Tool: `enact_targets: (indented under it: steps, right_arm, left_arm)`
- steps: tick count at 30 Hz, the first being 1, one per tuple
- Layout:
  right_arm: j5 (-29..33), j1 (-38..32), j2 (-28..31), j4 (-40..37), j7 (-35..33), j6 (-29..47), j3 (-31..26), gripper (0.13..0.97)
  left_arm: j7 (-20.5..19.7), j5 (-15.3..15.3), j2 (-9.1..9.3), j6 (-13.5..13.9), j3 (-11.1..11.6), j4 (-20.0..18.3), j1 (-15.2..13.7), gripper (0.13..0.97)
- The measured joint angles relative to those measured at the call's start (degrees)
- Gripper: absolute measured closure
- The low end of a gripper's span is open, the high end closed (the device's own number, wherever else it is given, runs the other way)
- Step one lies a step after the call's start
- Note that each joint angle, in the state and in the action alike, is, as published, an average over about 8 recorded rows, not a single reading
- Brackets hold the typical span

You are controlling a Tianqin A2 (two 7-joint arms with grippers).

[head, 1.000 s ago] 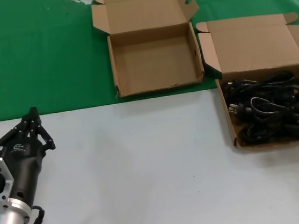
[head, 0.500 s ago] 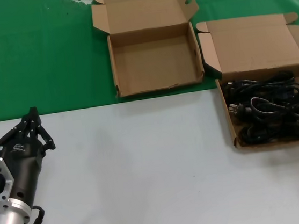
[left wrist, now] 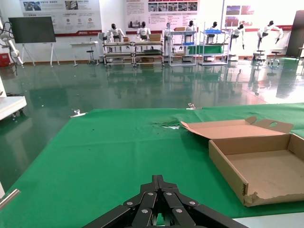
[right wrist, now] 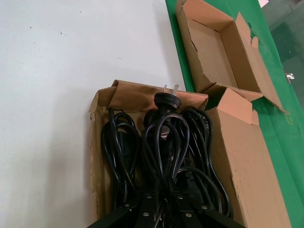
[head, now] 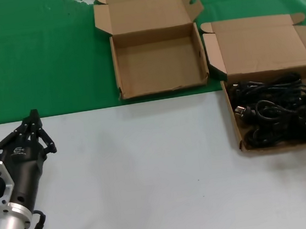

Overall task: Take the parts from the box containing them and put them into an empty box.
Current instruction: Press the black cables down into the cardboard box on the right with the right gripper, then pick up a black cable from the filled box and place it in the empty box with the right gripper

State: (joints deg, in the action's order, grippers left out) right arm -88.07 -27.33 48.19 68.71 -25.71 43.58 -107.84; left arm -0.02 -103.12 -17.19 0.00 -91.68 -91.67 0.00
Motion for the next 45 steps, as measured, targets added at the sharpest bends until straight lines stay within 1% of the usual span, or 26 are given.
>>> enact_targets:
  steps: [7, 16, 25, 32, 39, 45]
  right_arm:
    - [-0.6, 0.7, 0.3, 1.1, 0.0, -0.4, 0.7, 0.934]
    - [-1.0, 2.1, 2.4, 4.5, 1.8, -0.9, 2.2, 0.955]
    - [-1.3, 3.5, 5.5, 9.9, 5.3, -1.3, 4.1, 0.955]
    - [-1.3, 3.4, 6.8, 13.3, 7.0, -1.6, 5.1, 0.955]
    - [-1.1, 1.7, 6.8, 15.4, 8.2, -1.7, 5.5, 0.955]
    - [-0.4, -1.0, 5.0, 16.2, 9.0, -1.8, 4.6, 0.955]
  left_arm:
    - [0.0, 0.0, 0.00, 0.0, 0.0, 0.0, 0.0, 0.958]
    - [0.0, 0.0, 0.00, 0.0, 0.0, 0.0, 0.0, 0.958]
    - [0.0, 0.0, 0.00, 0.0, 0.0, 0.0, 0.0, 0.958]
    - [0.0, 0.0, 0.00, 0.0, 0.0, 0.0, 0.0, 0.958]
    - [0.0, 0.0, 0.00, 0.0, 0.0, 0.0, 0.0, 0.958]
    - [0.0, 0.0, 0.00, 0.0, 0.0, 0.0, 0.0, 0.958]
